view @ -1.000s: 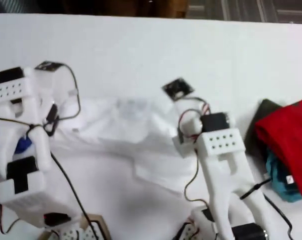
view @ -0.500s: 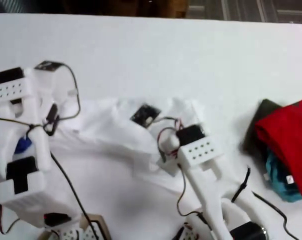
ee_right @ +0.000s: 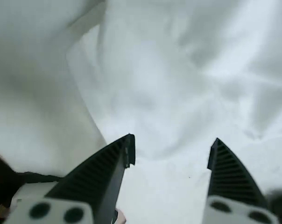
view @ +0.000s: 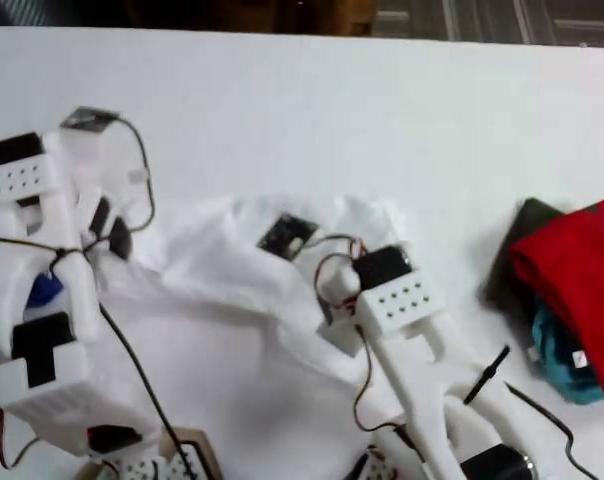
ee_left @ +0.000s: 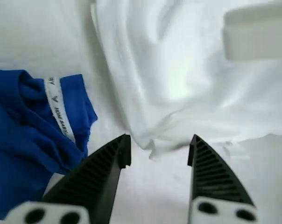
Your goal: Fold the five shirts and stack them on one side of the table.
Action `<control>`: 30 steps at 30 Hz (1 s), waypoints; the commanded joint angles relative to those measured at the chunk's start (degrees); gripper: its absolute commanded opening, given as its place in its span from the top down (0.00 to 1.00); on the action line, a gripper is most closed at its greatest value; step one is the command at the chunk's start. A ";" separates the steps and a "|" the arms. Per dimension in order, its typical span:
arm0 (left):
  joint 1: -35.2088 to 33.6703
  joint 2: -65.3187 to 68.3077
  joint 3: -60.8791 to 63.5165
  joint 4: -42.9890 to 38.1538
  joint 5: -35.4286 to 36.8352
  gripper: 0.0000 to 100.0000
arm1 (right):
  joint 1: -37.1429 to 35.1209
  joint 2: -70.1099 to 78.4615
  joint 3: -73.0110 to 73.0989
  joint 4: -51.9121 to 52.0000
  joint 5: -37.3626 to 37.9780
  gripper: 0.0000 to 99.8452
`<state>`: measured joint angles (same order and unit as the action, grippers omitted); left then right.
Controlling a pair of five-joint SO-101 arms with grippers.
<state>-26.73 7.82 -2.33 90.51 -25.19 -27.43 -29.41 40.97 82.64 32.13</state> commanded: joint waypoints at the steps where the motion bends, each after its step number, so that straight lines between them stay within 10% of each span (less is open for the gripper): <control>1: -0.62 -2.64 -7.16 -2.02 7.21 0.78 | 0.40 -1.10 -6.77 0.40 0.09 0.74; 11: 9.49 7.91 -10.07 -6.42 21.45 0.78 | 1.19 -1.01 -9.05 -15.96 -4.92 0.99; 19: 8.44 24.26 -22.55 -5.98 29.10 0.94 | 11.82 5.49 -9.41 -25.10 -20.22 0.98; 30: 6.42 43.34 -44.97 -0.62 29.19 0.97 | 14.90 30.90 -28.48 -16.22 -22.07 0.98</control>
<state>-19.60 49.32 -40.31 88.48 3.47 -13.01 -3.82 20.92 63.91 10.51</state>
